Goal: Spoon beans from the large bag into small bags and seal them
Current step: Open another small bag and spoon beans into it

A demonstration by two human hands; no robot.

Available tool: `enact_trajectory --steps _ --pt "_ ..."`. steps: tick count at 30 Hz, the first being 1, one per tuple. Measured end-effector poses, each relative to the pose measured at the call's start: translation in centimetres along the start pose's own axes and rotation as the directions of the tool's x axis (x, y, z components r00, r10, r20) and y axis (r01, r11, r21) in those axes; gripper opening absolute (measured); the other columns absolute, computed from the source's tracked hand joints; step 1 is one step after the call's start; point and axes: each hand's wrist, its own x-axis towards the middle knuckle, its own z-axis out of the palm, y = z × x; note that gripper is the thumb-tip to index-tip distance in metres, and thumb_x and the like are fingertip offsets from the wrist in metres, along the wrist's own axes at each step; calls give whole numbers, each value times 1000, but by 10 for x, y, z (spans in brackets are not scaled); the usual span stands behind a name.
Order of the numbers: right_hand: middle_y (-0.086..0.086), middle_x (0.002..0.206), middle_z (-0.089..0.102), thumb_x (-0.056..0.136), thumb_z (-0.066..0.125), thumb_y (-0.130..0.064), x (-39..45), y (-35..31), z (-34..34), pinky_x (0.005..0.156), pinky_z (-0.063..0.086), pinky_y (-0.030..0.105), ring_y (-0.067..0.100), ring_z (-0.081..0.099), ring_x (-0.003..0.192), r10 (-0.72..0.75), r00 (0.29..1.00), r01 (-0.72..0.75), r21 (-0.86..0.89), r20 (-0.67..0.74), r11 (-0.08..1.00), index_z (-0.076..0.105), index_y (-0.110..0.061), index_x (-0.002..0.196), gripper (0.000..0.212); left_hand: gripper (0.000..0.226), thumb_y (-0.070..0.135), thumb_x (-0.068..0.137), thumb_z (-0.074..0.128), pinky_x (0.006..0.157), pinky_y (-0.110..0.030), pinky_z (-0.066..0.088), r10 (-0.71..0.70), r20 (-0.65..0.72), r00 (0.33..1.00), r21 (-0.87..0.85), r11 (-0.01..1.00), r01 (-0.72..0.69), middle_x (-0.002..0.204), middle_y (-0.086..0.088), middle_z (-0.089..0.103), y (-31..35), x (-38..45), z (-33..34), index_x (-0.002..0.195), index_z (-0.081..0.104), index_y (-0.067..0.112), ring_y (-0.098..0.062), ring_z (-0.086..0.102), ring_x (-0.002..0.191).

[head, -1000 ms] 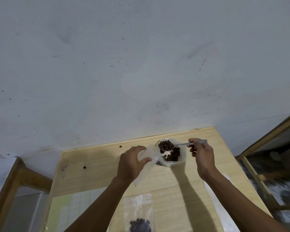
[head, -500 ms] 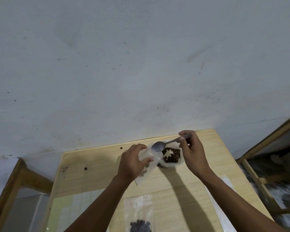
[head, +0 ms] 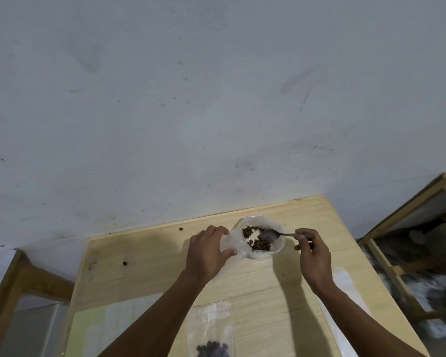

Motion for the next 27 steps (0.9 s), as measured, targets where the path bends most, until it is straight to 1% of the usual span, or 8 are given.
enact_trajectory --steps 4,7,10,14,16,20,23,27 --pt "2 103 66 100 49 -12 -2 14 2 63 46 18 25 64 73 100 995 -101 39 30 994 62 -13 96 13 50 56 78 71 91 -28 36 7 10 1000 20 1000 -7 120 14 60 3 5 5 121 57 33 -13 58 109" --pt "6 102 68 100 51 -12 -4 23 6 64 44 28 23 62 69 171 981 -177 57 91 983 63 -12 93 13 50 56 78 70 90 -28 37 8 16 1000 35 999 -8 121 14 59 5 7 7 121 57 33 -13 58 109" --pt "13 96 69 99 49 -12 -3 24 9 64 44 32 22 61 69 253 965 -259 92 72 962 63 -15 94 15 50 55 78 70 91 -28 35 6 18 1000 26 1000 -7 122 14 59 6 7 8 121 56 33 -13 57 110" --pt "16 95 66 98 49 -9 4 17 6 63 44 32 22 59 67 331 943 -332 176 32 927 63 -13 95 15 49 54 77 73 89 -28 37 8 0 1000 -9 1000 -8 118 14 60 2 6 7 118 58 33 -13 59 107" --pt "15 97 64 99 48 -8 6 11 4 63 43 32 22 58 67 329 944 -327 206 26 922 62 -12 96 15 48 52 75 75 88 -29 41 12 -21 1000 -33 999 -13 115 14 62 -1 5 7 116 60 32 -13 60 104" --pt "13 95 64 99 48 -7 10 -9 1 65 42 32 21 58 67 271 963 -265 240 11 934 61 -14 96 15 47 49 72 79 87 -32 46 10 -65 998 -83 996 -15 112 14 64 -7 2 5 112 62 30 -14 62 102" --pt "10 89 65 98 49 -7 11 -30 1 65 42 32 19 57 67 215 976 -215 263 28 940 61 -15 95 15 48 50 73 78 90 -34 47 -1 -68 998 -93 996 -5 114 15 63 -9 -1 2 113 62 30 -13 62 105" --pt "8 88 64 97 50 -8 8 -54 6 66 43 32 19 58 68 130 989 -144 264 71 954 62 -15 94 14 49 52 74 76 94 -34 45 -22 -66 998 -106 994 15 116 16 62 -11 -2 -2 115 61 31 -11 60 109"
